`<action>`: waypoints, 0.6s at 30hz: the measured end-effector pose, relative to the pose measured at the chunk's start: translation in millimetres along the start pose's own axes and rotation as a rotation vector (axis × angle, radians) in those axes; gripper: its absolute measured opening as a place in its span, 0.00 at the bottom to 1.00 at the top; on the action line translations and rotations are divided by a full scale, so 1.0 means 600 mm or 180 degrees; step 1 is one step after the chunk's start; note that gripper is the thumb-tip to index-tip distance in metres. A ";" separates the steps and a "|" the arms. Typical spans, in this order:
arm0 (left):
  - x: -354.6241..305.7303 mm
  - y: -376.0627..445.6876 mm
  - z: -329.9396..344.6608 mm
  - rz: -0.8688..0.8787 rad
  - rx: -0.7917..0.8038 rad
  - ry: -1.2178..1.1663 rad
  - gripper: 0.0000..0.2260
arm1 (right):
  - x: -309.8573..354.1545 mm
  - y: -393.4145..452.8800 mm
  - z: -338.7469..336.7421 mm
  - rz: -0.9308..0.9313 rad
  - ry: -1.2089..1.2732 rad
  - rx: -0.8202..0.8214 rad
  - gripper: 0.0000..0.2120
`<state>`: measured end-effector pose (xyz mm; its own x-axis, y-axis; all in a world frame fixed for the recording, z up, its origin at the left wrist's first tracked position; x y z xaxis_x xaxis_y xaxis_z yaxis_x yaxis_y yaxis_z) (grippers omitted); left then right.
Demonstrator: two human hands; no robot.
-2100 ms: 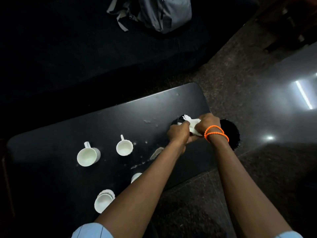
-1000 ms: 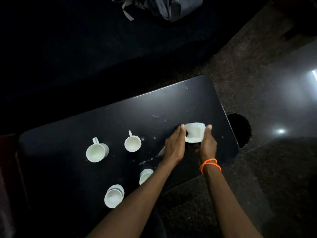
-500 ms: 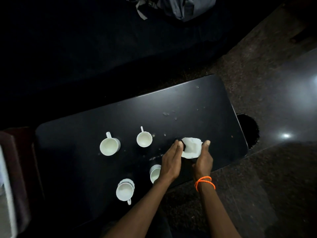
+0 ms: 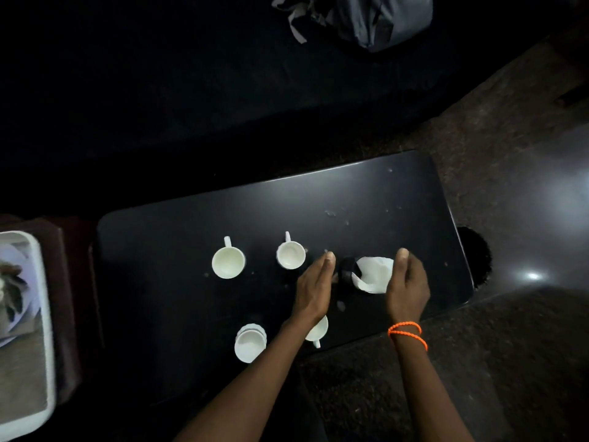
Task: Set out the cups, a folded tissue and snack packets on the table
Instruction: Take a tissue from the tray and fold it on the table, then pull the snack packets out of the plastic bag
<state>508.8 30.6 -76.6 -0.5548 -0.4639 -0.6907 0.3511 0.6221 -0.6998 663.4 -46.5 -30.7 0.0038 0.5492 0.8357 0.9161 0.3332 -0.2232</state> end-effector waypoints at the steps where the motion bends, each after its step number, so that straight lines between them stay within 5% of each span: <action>1: 0.006 0.003 -0.016 -0.0057 -0.0039 -0.0042 0.19 | 0.021 -0.001 0.006 -0.0423 -0.0211 0.0177 0.28; 3: 0.014 0.000 -0.052 -0.0170 -0.0058 -0.0273 0.16 | 0.060 -0.008 0.029 -0.1196 -0.0630 0.0466 0.28; 6: 0.022 -0.011 -0.118 -0.0136 -0.0220 -0.0736 0.26 | 0.106 -0.039 0.088 -0.1832 -0.1007 0.0741 0.26; 18: 0.118 -0.120 -0.422 -0.0230 -0.0738 -0.1953 0.24 | 0.227 -0.362 0.428 -0.2602 -0.0854 0.2451 0.27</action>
<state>253.2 112.8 -28.9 -0.0160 -0.7422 -0.6699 0.1194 0.6638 -0.7383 361.9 152.6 3.0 -0.6477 0.0684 0.7589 0.1181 0.9929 0.0114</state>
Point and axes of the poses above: each hand's wrist, its own y-axis towards the middle knuckle, its own z-axis out of the palm, x = y × z, the point moved 3 cm from there along y, towards the middle knuckle, and after that the axes turned 12 degrees about y, right-handed, at the moved point
